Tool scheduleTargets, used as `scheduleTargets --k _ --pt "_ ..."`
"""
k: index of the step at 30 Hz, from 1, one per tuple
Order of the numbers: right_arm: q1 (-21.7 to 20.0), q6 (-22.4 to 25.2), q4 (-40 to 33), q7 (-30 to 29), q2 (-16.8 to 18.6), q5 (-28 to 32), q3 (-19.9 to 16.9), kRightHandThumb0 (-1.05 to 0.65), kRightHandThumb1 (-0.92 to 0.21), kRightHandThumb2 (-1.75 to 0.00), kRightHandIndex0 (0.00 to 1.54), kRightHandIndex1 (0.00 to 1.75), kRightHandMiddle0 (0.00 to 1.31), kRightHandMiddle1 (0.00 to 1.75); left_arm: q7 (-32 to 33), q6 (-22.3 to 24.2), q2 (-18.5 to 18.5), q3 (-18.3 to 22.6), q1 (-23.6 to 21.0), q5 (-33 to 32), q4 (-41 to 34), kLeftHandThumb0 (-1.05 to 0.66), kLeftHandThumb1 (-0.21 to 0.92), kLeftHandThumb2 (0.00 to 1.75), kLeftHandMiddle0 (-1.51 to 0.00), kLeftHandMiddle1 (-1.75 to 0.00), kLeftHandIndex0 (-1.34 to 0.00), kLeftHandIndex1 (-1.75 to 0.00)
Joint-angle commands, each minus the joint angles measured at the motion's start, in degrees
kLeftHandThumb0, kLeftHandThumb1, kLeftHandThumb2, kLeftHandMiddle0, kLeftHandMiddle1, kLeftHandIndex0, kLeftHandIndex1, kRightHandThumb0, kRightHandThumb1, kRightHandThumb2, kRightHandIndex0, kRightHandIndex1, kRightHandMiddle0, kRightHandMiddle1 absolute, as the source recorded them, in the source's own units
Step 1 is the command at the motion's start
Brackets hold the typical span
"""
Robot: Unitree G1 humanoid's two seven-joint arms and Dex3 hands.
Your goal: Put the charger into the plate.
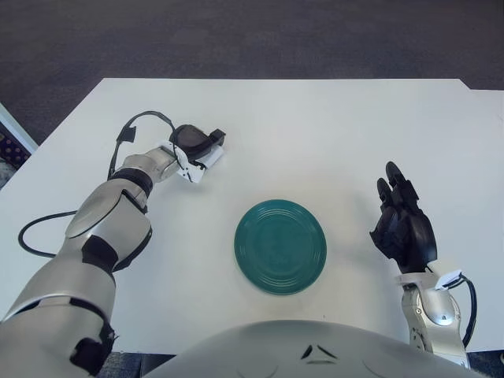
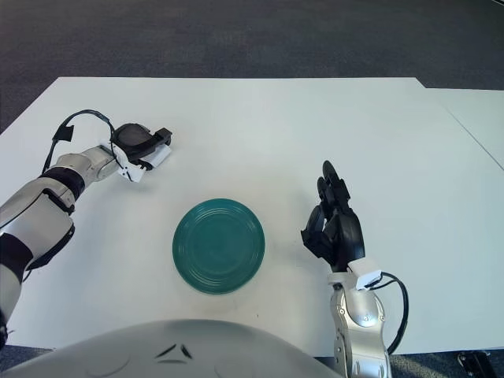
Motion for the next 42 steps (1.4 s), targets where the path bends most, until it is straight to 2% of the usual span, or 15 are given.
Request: scheduleTargets --k 1,8,14,18,22,24,28,32,38,40,42 --pt "-0.12 -0.22 1.28 -0.25 0.03 -0.56 0.17 -1.05 -0.92 -0.97 0.00 0.00 0.00 0.00 -0.59 -0.14 0.57 0.54 1.23 -0.53 -0.09 -0.38 0.75 0.74 -0.87 -1.75 -0.31 -1.74" --pt "-0.52 -1.86 3.39 -0.15 0.50 0.39 0.05 -1.04 -0.92 -0.95 0.00 0.00 0.00 0.00 -1.35 -1.31 1.33 1.94 1.50 -1.94 -0.60 -0.37 0.76 0.73 -0.89 -1.75 -0.30 -1.75" --pt "-0.91 -5.16 5.92 -0.13 1.12 0.71 0.06 -1.04 -0.92 -0.94 0.00 0.00 0.00 0.00 -3.42 -2.68 2.20 3.75 1.39 -3.63 -1.89 -0.37 0.76 0.74 -0.91 -1.75 -0.30 -1.75" --pt "-1.04 -7.35 7.86 0.31 1.12 1.23 -0.13 -1.05 -0.92 -0.92 0.00 0.00 0.00 0.00 -7.19 -3.40 2.86 6.36 -0.83 -6.25 -3.33 -0.37 0.76 0.74 -0.90 -1.75 -0.30 -1.75" --pt "-1.20 -9.32 9.56 0.43 0.92 1.16 -0.44 -1.05 -0.92 -0.90 0.00 0.00 0.01 0.00 -10.68 -3.63 3.71 9.82 -1.70 -9.28 -7.96 -0.37 0.78 0.69 -0.87 -1.75 -0.29 -1.74" --pt "-1.42 -10.15 10.37 0.50 0.77 1.07 -0.54 -1.05 -0.92 -0.90 0.00 0.00 0.01 0.01 -10.84 -3.61 3.94 11.06 -1.16 -10.13 -9.72 -0.36 0.81 0.64 -0.84 -1.75 -0.28 -1.73" --pt "-1.58 -10.48 11.05 0.57 0.60 0.93 -0.53 -1.05 -0.92 -0.89 0.00 0.00 0.01 0.01 -4.47 -5.03 4.15 9.47 -0.11 -6.79 -11.33 -0.36 0.83 0.60 -0.82 -1.75 -0.29 -1.71" --pt "-1.47 -9.87 11.39 0.98 0.12 0.74 -0.46 -1.05 -0.92 -0.89 0.00 0.00 0.01 0.01 -7.64 -6.81 8.14 9.86 2.96 -5.88 -22.33 -0.37 0.81 0.62 -0.82 -1.75 -0.32 -1.69" --pt "-1.70 -9.27 11.47 1.43 -0.34 1.43 -0.58 -1.05 -0.92 -0.92 0.00 0.00 0.01 0.01 -12.05 -6.41 9.06 12.13 4.08 -7.79 -25.71 -0.37 0.78 0.64 -0.82 -1.75 -0.34 -1.68" --pt "-1.96 -9.24 11.65 1.42 -0.37 1.33 -0.53 -1.05 -0.92 -0.93 0.00 0.00 0.01 0.01 -16.09 -7.13 11.14 14.32 5.51 -10.17 -32.32 -0.37 0.78 0.64 -0.82 -1.75 -0.34 -1.67" --pt "-2.24 -9.74 11.81 1.07 0.02 0.59 0.00 -1.05 -0.92 -0.94 0.00 0.00 0.00 0.01 -17.26 -7.45 11.96 15.33 6.56 -10.62 -35.13 -0.37 0.78 0.64 -0.83 -1.75 -0.35 -1.66"
